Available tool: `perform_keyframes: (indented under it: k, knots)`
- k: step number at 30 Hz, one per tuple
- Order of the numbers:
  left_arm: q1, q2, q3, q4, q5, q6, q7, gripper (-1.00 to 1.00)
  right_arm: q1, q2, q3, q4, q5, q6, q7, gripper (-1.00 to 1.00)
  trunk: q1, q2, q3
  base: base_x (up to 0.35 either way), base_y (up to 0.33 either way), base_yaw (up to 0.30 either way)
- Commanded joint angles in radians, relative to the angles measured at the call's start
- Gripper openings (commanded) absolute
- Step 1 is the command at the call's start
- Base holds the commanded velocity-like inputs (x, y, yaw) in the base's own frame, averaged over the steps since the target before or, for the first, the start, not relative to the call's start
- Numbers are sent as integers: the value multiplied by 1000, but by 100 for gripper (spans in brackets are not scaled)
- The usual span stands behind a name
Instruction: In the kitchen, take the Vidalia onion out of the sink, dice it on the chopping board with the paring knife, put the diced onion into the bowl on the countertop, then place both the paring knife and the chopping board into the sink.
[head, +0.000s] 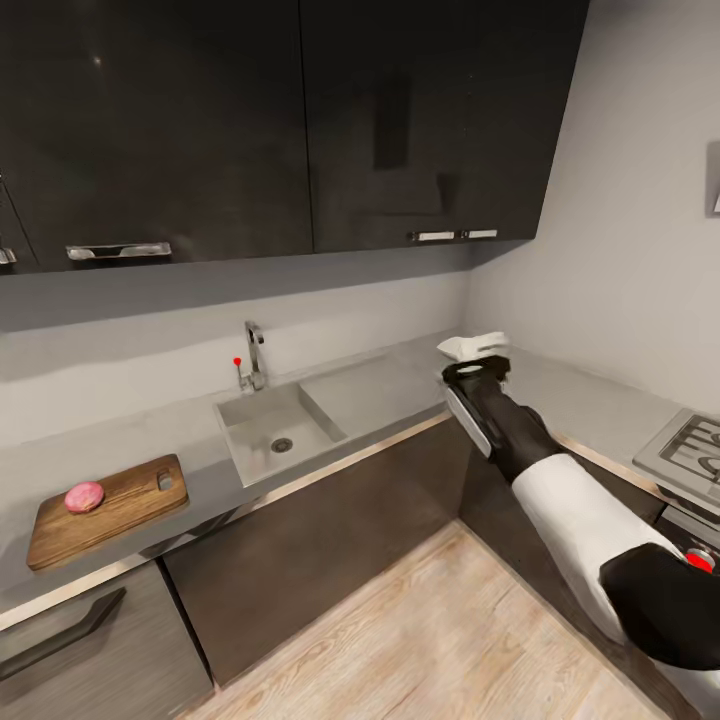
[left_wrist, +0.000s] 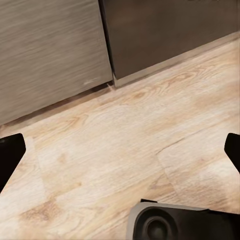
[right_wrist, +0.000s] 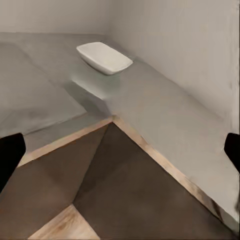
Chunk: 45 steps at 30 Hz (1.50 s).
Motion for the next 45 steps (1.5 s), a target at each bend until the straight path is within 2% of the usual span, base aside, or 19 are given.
perform_keyframes:
  k: [1, 2, 3, 4, 6, 8, 12, 13, 14, 15, 17, 18, 22, 25, 26, 33, 45]
  knots:
    - [0, 1, -8, -2, 5, -1, 7, 100, -52, 2, 6, 46, -13, 7, -10, 100, 0, -2, -2, 0, 0, 0]
    - [0, -1, -10, -3, 4, -1, 7, 100, -218, 8, 6, 226, -18, 13, -8, 100, 0, -2, -2, 0, 0, 0]
    - [0, -2, -11, -3, 3, -1, 7, 100, -318, 7, 5, 324, -26, 14, -7, 100, 0, -2, -2, 0, 0, 0]
    - [0, -2, -10, -2, 3, -1, 7, 100, -365, 6, 5, 363, -33, 15, -6, 100, 0, -2, -2, 0, 0, 0]
    - [0, -2, -11, -3, 2, -1, 7, 100, -416, 4, 5, 405, -49, 16, -6, 100, 0, -2, -2, 33, -42, 0]
    - [0, -3, -11, -3, 2, -1, 7, 100, -434, 2, 4, 425, -70, 13, -5, 100, 0, -2, -2, 114, -116, 0]
    - [0, -12, -11, -4, 1, -1, 7, 100, -446, 4, 0, 465, -136, -34, -3, 100, 0, -2, -2, 188, -182, 0]
    - [0, -14, -11, -4, 1, -1, 7, 100, -448, 5, 0, 493, -165, -58, -3, 100, 0, -2, -2, 211, -204, 0]
    - [0, -16, -11, -4, 1, -1, 7, 100, -449, 6, -1, 562, -222, -101, 2, 100, 0, -2, -2, 221, -211, 0]
    - [0, -17, -11, -4, 1, -1, 7, 100, -450, 6, -1, 591, -244, -116, 10, 100, 0, -2, -2, 225, -211, 0]
    - [1, -17, -11, -4, 2, -1, 7, 100, -450, 5, -1, 623, -265, -131, 35, 100, 0, -2, -2, 229, -211, 0]
    - [1, -18, -11, -4, 2, -1, 7, 100, -448, 5, -1, 644, -275, -139, 73, 100, 0, -2, -2, 233, -209, 0]
    - [1, -18, -11, -3, 2, -1, 7, 100, -441, 4, -1, 685, -281, -152, 154, 100, 0, -2, -2, 235, -208, 0]
    - [0, -18, -11, -2, 2, -1, 7, 100, -439, 4, -1, 709, -283, -177, 173, 100, 0, -2, -2, 234, -213, 0]
    - [1, -17, -12, -1, 2, -1, 7, 100, -437, 4, -1, 734, -283, -208, 183, 100, 0, -2, -2, 228, -218, 0]
    - [0, -18, -11, 8, 2, -1, 7, 100, -420, 10, 0, 758, -283, -234, 197, 100, 0, -2, -2, 225, -196, 0]
    - [0, -18, -11, 9, 2, -1, 7, 100, -402, 11, 1, 760, -279, -237, 199, 100, 0, -2, -2, 227, -178, 0]
